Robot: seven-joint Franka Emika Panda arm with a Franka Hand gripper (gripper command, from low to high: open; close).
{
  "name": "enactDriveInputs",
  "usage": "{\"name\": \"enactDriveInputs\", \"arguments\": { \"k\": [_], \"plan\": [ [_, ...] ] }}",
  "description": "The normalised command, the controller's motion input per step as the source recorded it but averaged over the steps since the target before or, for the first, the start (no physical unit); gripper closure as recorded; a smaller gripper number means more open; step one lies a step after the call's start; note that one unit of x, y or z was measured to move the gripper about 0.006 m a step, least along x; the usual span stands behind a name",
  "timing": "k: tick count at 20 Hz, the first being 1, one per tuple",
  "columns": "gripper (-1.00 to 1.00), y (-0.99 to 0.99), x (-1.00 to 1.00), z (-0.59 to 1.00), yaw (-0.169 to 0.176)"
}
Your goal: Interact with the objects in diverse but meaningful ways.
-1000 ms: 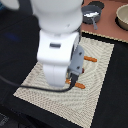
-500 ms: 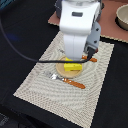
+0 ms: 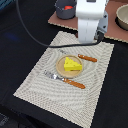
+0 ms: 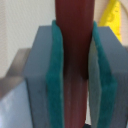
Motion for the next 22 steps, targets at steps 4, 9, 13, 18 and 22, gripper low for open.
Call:
{"name": "enactDriveInputs", "arguments": {
  "k": [4, 9, 13, 18, 22],
  "plan": [
    [1.00, 0.99, -0.47, -0.01, 0.000],
    [1.00, 0.98, -0.44, -0.05, 0.000],
    [1.00, 0.97, -0.44, -0.07, 0.000],
    [1.00, 0.98, -0.39, -0.07, 0.000],
    [1.00, 0.98, -0.35, -0.10, 0.000]
  ]
}}
